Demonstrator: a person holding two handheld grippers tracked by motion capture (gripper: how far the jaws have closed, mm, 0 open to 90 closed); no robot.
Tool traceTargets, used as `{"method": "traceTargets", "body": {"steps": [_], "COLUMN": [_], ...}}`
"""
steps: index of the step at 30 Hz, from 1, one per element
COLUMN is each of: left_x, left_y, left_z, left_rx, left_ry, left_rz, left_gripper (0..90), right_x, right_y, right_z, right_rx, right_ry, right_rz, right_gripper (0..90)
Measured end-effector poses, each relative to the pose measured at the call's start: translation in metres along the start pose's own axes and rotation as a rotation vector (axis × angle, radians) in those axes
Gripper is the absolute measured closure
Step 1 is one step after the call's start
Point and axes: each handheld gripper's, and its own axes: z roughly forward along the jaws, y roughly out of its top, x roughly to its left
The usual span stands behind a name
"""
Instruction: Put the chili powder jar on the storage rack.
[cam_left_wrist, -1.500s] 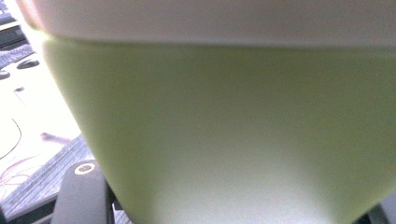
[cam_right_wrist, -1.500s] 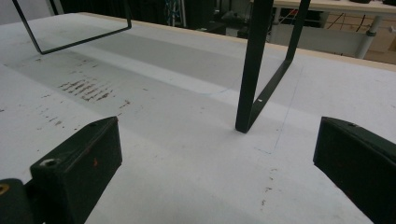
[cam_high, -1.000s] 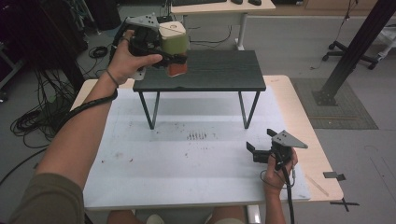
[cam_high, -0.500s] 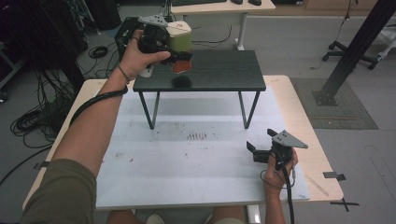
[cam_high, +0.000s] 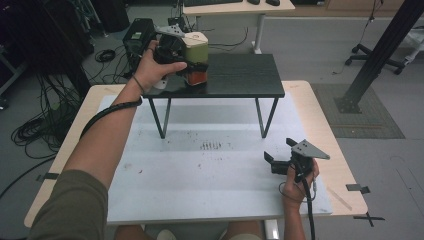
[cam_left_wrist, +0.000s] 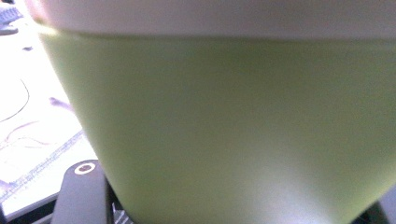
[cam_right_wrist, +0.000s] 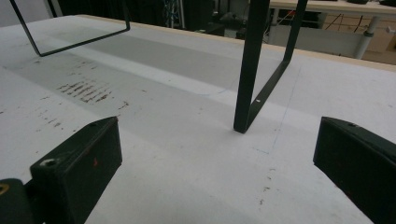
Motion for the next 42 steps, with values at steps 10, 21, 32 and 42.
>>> {"method": "traceTargets", "body": {"steps": [10, 21, 32, 42], "left_x": [-0.0008, -0.0015, -0.0012, -0.0010], "left_y": [-0.0019, -0.0024, -0.0023, -0.0023], "left_z": [-0.0013, -0.0025, -0.0025, -0.0025], "left_rx": [0.001, 0.008, 0.008, 0.008], "left_ry": [0.002, 0.006, 0.004, 0.005], "left_rz": [-0.009, -0.006, -0.008, -0.008], "left_gripper": [30.0, 30.1, 30.1, 30.0], "right_x": [-0.0001, -0.0003, -0.0004, -0.0005], "right_y": [-0.0001, -0.0002, -0.0002, -0.0002], "right_z": [-0.0003, -0.0001, -0.0002, 0.0000], "right_rx": [-0.005, -0.005, -0.005, -0.005], "right_ry": [0.002, 0.002, 0.001, 0.002], "right_rz": [0.003, 0.006, 0.007, 0.005], "right_gripper": [1.1, 1.1, 1.1, 1.1]}}
